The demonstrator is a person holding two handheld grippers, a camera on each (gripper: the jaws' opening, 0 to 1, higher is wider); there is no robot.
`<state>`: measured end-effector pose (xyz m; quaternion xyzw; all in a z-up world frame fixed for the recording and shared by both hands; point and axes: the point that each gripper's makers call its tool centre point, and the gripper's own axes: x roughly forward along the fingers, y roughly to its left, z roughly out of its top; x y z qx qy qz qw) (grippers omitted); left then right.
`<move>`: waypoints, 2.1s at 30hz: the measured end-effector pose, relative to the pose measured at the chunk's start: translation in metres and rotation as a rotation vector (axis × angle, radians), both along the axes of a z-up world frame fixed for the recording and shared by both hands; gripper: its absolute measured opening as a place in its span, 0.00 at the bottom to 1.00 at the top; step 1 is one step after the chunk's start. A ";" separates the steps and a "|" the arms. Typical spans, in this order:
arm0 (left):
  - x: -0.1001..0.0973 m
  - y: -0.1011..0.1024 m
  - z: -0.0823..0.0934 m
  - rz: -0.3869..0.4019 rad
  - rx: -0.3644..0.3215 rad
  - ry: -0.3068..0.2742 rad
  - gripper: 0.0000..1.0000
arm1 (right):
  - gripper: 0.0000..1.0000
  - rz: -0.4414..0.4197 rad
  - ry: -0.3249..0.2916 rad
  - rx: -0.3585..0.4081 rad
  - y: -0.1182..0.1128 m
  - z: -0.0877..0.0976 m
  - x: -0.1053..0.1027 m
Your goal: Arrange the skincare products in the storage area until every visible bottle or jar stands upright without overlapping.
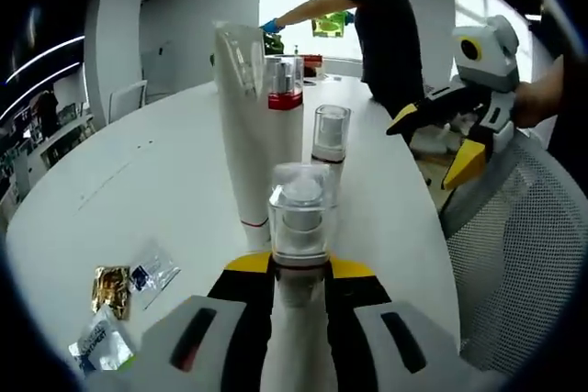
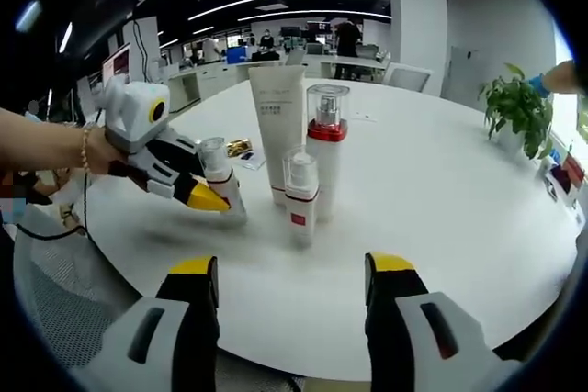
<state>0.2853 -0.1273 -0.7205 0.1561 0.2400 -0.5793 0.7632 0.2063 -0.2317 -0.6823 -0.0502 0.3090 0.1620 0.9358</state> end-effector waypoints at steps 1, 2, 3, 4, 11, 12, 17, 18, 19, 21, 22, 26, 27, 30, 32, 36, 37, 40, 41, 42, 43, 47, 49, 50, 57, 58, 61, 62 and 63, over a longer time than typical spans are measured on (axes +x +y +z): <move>0.002 -0.002 0.000 -0.006 0.000 -0.001 0.16 | 0.65 -0.002 0.001 -0.001 -0.001 0.000 0.000; 0.000 -0.005 0.000 -0.011 -0.001 -0.002 0.16 | 0.65 -0.002 0.002 -0.001 -0.001 -0.001 0.000; 0.000 -0.007 0.000 -0.015 -0.002 -0.002 0.16 | 0.65 -0.002 0.003 -0.001 -0.001 0.000 0.000; 0.001 -0.010 0.000 -0.019 -0.004 -0.001 0.16 | 0.65 -0.001 0.003 -0.002 -0.001 0.000 0.000; 0.002 -0.025 0.000 -0.056 -0.008 -0.001 0.16 | 0.65 -0.005 0.007 -0.002 -0.001 -0.001 0.000; 0.000 -0.027 0.001 -0.060 -0.009 0.000 0.16 | 0.65 -0.005 0.008 -0.003 -0.001 -0.002 0.000; 0.003 -0.036 0.001 -0.078 -0.010 -0.002 0.16 | 0.65 -0.009 0.010 -0.002 -0.002 -0.002 -0.001; 0.002 -0.039 0.001 -0.082 -0.008 -0.006 0.16 | 0.65 -0.010 0.009 -0.002 -0.002 -0.002 -0.001; 0.001 -0.040 0.002 -0.085 -0.007 -0.007 0.16 | 0.65 -0.013 0.010 0.001 -0.003 -0.002 -0.001; 0.002 -0.043 0.002 -0.093 -0.008 -0.006 0.16 | 0.65 -0.014 0.010 0.002 -0.003 -0.002 -0.001; 0.002 -0.045 0.001 -0.096 -0.009 -0.005 0.16 | 0.65 -0.014 0.011 0.002 -0.003 -0.002 -0.001; 0.004 -0.050 0.001 -0.112 -0.011 -0.006 0.16 | 0.65 -0.015 0.012 0.003 -0.003 -0.002 -0.001; 0.004 -0.051 0.001 -0.117 -0.012 -0.005 0.16 | 0.65 -0.017 0.013 0.004 -0.003 -0.002 -0.001; 0.003 -0.056 0.000 -0.140 -0.016 0.000 0.16 | 0.65 -0.019 0.014 0.005 -0.004 -0.003 -0.001; 0.002 -0.059 0.001 -0.157 -0.018 0.003 0.16 | 0.65 -0.021 0.015 0.007 -0.004 -0.003 -0.001; 0.003 -0.061 -0.001 -0.180 -0.021 0.018 0.17 | 0.65 -0.025 0.015 0.008 -0.005 -0.003 -0.001; 0.003 -0.061 -0.001 -0.184 -0.019 0.021 0.17 | 0.65 -0.026 0.016 0.008 -0.005 -0.003 -0.001; -0.001 -0.061 -0.005 -0.196 0.001 0.017 0.17 | 0.65 -0.027 0.016 0.008 -0.005 -0.003 -0.001; -0.001 -0.061 -0.006 -0.199 0.004 0.019 0.17 | 0.65 -0.027 0.016 0.008 -0.005 -0.003 -0.001; -0.002 -0.060 -0.007 -0.201 0.007 0.021 0.17 | 0.65 -0.026 0.017 0.008 -0.005 -0.003 -0.001; -0.002 -0.060 -0.008 -0.203 0.009 0.021 0.17 | 0.65 -0.026 0.017 0.008 -0.005 -0.004 -0.001; -0.002 -0.059 -0.007 -0.201 0.012 0.019 0.17 | 0.65 -0.025 0.017 0.008 -0.004 -0.004 0.000; -0.003 -0.058 -0.008 -0.202 0.020 0.020 0.17 | 0.65 -0.024 0.018 0.007 -0.004 -0.004 0.000; -0.003 -0.057 -0.009 -0.202 0.026 0.019 0.17 | 0.65 -0.023 0.017 0.007 -0.004 -0.004 0.000; -0.004 -0.050 -0.006 -0.185 0.019 0.052 0.22 | 0.65 -0.018 0.016 0.010 -0.003 -0.003 0.000; -0.005 -0.049 -0.005 -0.184 0.017 0.058 0.24 | 0.65 -0.016 0.017 0.009 -0.002 -0.003 0.000; -0.006 -0.046 -0.005 -0.184 0.026 0.063 0.25 | 0.65 -0.013 0.016 0.009 -0.002 -0.003 0.000; -0.007 -0.047 -0.005 -0.182 0.029 0.062 0.25 | 0.65 -0.013 0.017 0.010 -0.002 -0.003 0.000; -0.007 -0.045 -0.004 -0.178 0.034 0.062 0.25 | 0.65 -0.012 0.018 0.010 -0.002 -0.004 0.000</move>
